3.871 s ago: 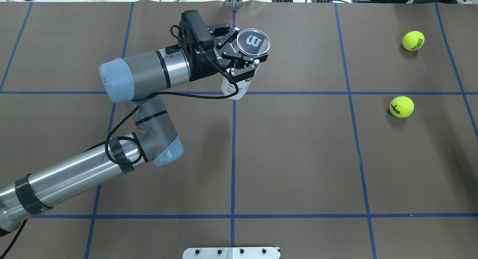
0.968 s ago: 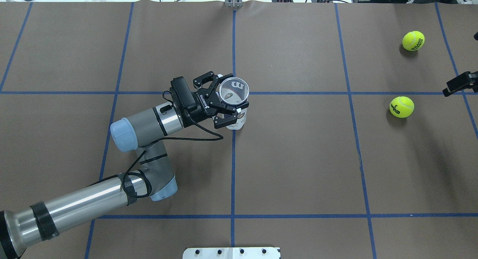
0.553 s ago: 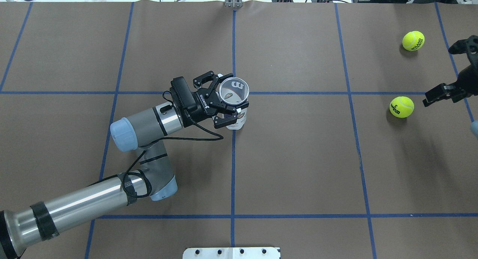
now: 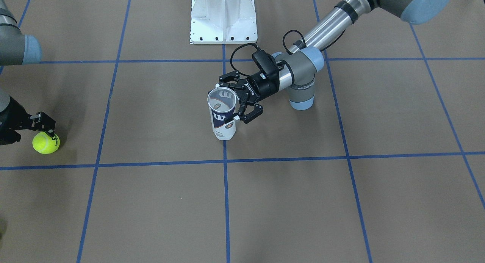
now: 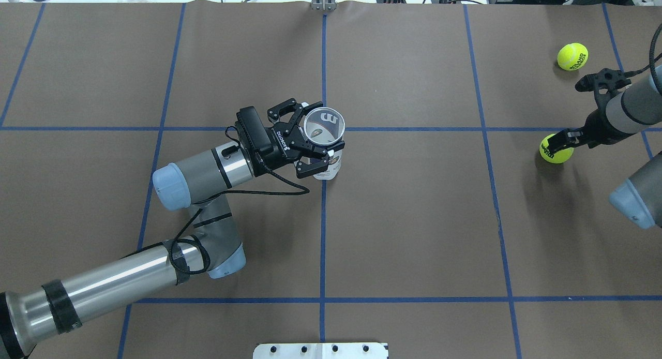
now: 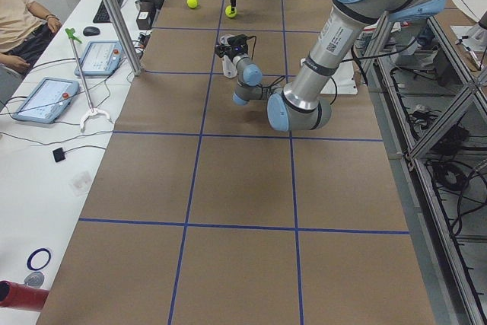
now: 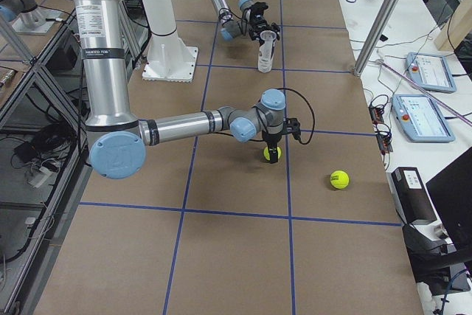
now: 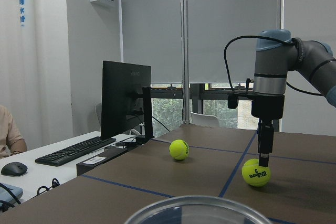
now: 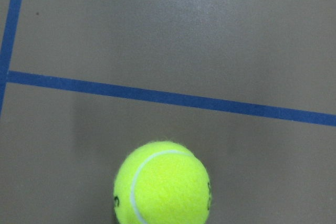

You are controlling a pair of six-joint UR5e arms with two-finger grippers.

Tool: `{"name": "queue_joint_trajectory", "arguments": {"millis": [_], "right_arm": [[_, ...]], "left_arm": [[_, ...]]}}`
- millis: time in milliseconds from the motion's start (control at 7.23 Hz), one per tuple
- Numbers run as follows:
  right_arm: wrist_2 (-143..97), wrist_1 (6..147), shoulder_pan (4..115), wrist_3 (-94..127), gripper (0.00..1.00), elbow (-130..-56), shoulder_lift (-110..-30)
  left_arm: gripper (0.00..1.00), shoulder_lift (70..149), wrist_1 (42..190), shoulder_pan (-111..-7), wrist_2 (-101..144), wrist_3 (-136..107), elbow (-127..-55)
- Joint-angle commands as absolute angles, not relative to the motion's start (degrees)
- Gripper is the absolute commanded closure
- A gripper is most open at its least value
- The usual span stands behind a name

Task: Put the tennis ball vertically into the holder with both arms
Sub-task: 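Lower the right gripper onto the nearer tennis ball and grasp it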

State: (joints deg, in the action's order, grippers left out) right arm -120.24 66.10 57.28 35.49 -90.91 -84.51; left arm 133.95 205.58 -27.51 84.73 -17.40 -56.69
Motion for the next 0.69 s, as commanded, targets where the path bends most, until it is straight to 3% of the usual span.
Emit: {"name": "queue_joint_trajectory", "arguments": {"millis": [0,276,415,553], "right_arm": [[-119.27,64.95,56.34,35.77,0.01,-87.98,-82.18],[-119.18,64.86,55.29,35.95,0.01,-88.06,-82.44],[-119.18,64.86,55.2,35.95,0.08,-88.07,-82.62],[-119.61,64.95,55.2,35.95,0.56,-88.07,-82.53]], "left_arm": [[0.01,133.95,205.58,-27.51,84.73,-17.4,-56.69],[0.01,133.95,205.58,-27.51,84.73,-17.4,-56.69],[0.01,133.95,205.58,-27.51,84.73,-17.4,-56.69],[0.01,133.95,205.58,-27.51,84.73,-17.4,-56.69]]}}
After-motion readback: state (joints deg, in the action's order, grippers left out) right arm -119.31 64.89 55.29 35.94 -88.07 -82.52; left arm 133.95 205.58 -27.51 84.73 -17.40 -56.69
